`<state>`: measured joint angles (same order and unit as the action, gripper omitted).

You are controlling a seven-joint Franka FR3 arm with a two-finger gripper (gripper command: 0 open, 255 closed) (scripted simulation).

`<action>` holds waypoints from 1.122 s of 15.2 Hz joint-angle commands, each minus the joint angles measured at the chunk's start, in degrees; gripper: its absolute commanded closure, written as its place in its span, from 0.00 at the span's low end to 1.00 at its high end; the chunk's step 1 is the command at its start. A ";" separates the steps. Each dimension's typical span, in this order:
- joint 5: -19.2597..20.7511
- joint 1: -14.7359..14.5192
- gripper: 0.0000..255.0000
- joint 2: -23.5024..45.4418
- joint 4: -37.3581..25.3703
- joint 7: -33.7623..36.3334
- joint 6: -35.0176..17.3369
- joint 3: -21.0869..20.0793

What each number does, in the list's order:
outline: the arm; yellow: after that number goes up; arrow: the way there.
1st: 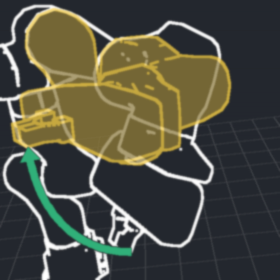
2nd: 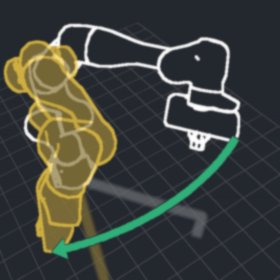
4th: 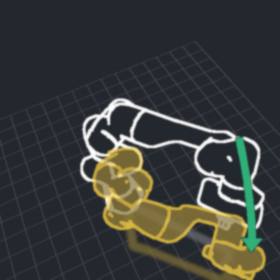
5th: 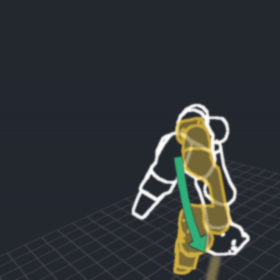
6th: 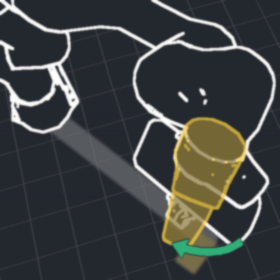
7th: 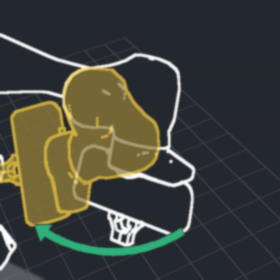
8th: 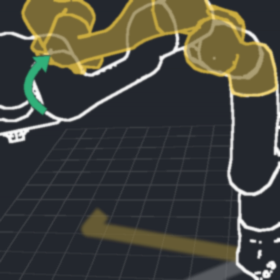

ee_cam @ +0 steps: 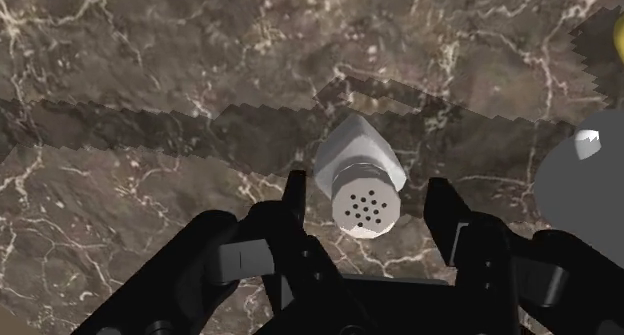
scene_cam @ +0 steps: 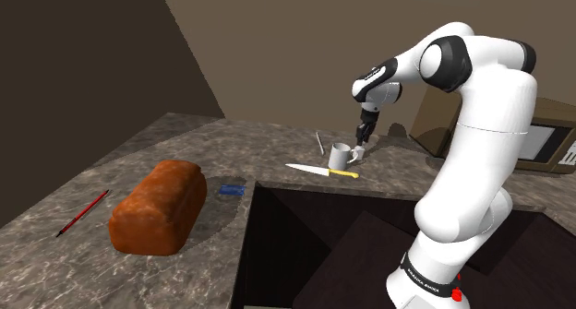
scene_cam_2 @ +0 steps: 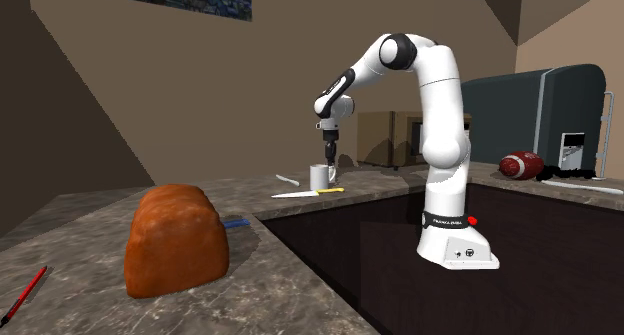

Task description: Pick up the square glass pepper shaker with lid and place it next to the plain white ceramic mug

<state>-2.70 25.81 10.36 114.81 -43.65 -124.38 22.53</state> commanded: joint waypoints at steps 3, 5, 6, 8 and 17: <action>0.00 0.00 0.00 0.00 0.00 0.00 0.00 0.00; 0.00 0.00 0.00 0.00 0.00 0.00 0.00 0.00; 0.45 -0.13 0.00 -0.91 -0.91 0.30 1.74 0.08; 1.21 -0.35 0.00 -2.51 -2.98 0.83 5.29 0.19; 1.47 -0.42 0.00 -3.07 -3.88 1.01 6.70 0.20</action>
